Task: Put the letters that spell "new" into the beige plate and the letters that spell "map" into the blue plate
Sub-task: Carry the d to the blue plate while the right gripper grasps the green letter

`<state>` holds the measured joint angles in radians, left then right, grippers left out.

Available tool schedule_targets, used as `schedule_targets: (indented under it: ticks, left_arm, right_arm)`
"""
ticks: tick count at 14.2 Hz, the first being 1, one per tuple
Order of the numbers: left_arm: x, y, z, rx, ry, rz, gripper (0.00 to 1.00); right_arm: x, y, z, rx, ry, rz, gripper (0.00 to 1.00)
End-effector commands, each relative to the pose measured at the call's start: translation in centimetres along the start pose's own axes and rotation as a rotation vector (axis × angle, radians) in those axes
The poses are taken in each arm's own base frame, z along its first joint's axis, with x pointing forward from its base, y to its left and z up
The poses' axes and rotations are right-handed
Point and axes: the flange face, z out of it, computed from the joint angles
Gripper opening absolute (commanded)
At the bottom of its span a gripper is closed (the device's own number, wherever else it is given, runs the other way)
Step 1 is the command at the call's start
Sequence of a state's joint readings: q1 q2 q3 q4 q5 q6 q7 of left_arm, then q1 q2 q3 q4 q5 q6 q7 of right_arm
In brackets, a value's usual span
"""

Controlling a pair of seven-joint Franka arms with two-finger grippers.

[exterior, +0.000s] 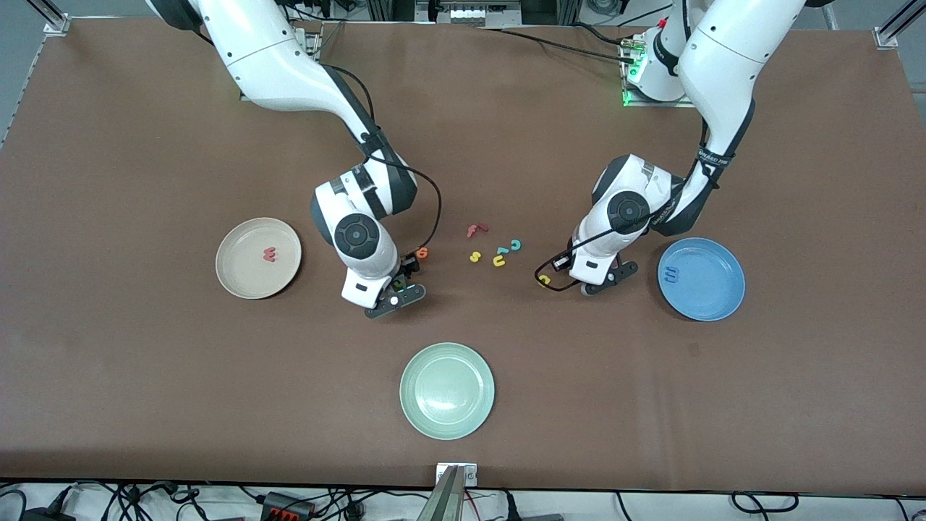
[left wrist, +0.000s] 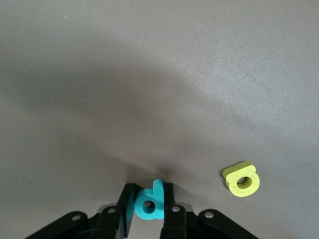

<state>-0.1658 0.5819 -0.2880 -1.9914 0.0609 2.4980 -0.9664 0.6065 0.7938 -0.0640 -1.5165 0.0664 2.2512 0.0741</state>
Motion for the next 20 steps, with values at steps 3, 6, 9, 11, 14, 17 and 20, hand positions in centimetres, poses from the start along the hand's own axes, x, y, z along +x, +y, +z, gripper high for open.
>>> schedule_targets:
  ticks: [3, 6, 9, 11, 14, 17, 20]
  left_arm:
    - [2.4, -0.7, -6.1, 0.160, -0.069, 0.151, 0.08]
    - [6.4, -4.2, -8.8, 0.253, -0.040, 0.301, 0.08]
    - [11.1, -9.5, -10.4, 0.263, -0.056, 0.542, 0.08]
    - [14.2, -13.9, -10.1, 0.248, -0.095, 0.611, 0.08]
    - [15.3, -19.5, -7.0, 0.218, -0.123, 0.613, 0.09]
    - [15.1, -20.1, -6.3, 0.215, -0.130, 0.607, 0.78]
    - [14.7, -19.0, -8.1, 0.219, -0.120, 0.623, 1.00]
  right_arm:
    - [0.5, -0.5, 0.0, -0.049, 0.012, -0.061, 0.69]
    - [0.6, -0.6, 0.4, -0.049, 0.025, -0.063, 0.65]
    - [0.6, -1.0, 0.9, -0.049, 0.032, -0.070, 0.64]
    - [0.6, -1.1, 1.1, -0.051, 0.031, -0.074, 0.59]
    - [0.5, -1.6, 1.1, -0.052, 0.031, -0.086, 0.48]
    - [0.5, -1.6, 1.0, -0.051, 0.033, -0.085, 0.38]
    - [0.6, -1.6, 0.9, -0.048, 0.032, -0.083, 0.26]
